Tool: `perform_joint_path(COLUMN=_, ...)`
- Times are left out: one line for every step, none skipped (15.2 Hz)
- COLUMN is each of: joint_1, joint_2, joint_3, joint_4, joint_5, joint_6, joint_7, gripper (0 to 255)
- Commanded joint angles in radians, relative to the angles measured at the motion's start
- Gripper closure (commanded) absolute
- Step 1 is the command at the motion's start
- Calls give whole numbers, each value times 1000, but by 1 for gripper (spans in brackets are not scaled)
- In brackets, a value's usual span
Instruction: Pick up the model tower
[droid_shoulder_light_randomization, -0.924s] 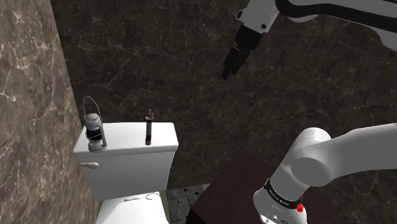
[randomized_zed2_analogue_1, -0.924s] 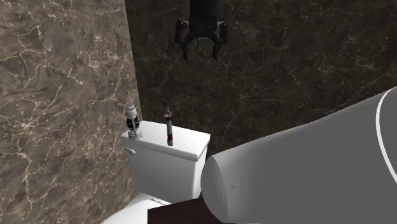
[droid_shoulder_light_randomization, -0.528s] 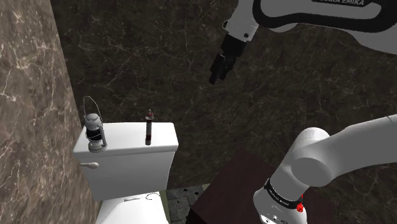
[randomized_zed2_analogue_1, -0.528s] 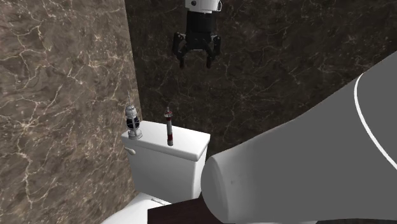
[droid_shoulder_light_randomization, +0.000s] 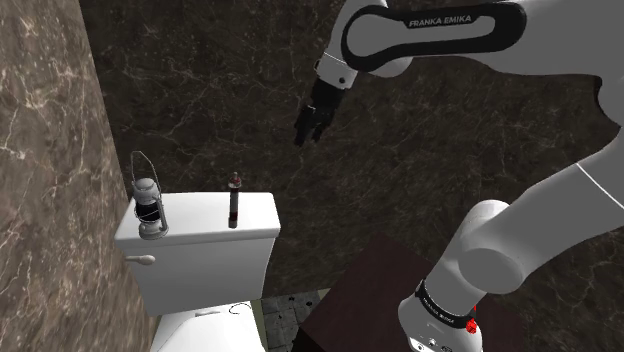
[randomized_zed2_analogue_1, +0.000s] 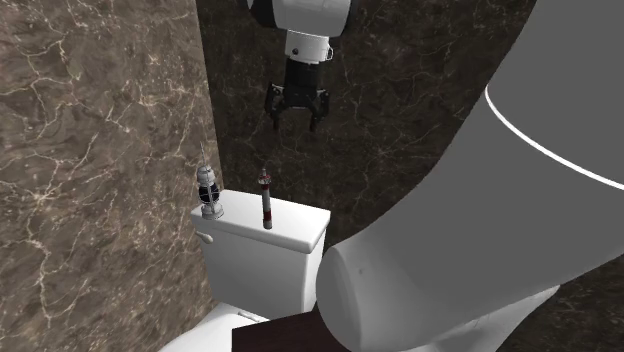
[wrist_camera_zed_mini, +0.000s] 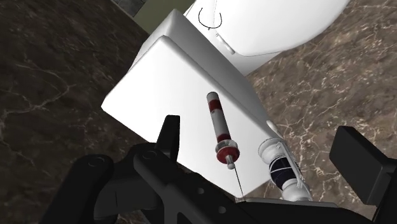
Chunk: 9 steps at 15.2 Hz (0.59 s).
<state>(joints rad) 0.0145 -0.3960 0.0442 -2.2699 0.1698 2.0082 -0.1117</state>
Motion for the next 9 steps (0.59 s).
perform_joint_path(joint_1=6, joint_2=69, joint_3=-4, joint_4=13, joint_5=22, joint_6=50, joint_7=-17, gripper=0)
perform_joint_path(joint_1=9, joint_2=105, joint_3=-6, joint_4=25, joint_5=33, joint_6=71, joint_7=-25, gripper=0)
perform_joint_path(joint_1=12, joint_2=142, joint_3=-7, joint_4=38, joint_5=45, joint_6=91, joint_7=-33, gripper=0)
perform_joint_path(joint_1=15, joint_2=179, joint_3=-9, joint_4=52, joint_5=57, joint_6=110, joint_7=-42, gripper=0)
perform_joint_path(joint_1=18, joint_2=216, joint_3=-10, joint_4=68, joint_5=69, joint_6=128, joint_7=-51, gripper=0)
perform_joint_path(joint_1=21, joint_2=253, joint_3=-10, joint_4=84, joint_5=82, joint_6=145, joint_7=-60, gripper=0)
perform_joint_path(joint_1=23, joint_2=291, joint_3=-10, joint_4=103, joint_5=95, joint_6=160, joint_7=-70, gripper=0)
perform_joint_path(joint_1=25, joint_2=328, joint_3=-10, joint_4=122, joint_5=108, joint_6=174, joint_7=-79, gripper=0)
perform_joint_path(joint_1=27, joint_2=366, joint_3=-10, joint_4=143, joint_5=121, joint_6=187, joint_7=-89, gripper=0)
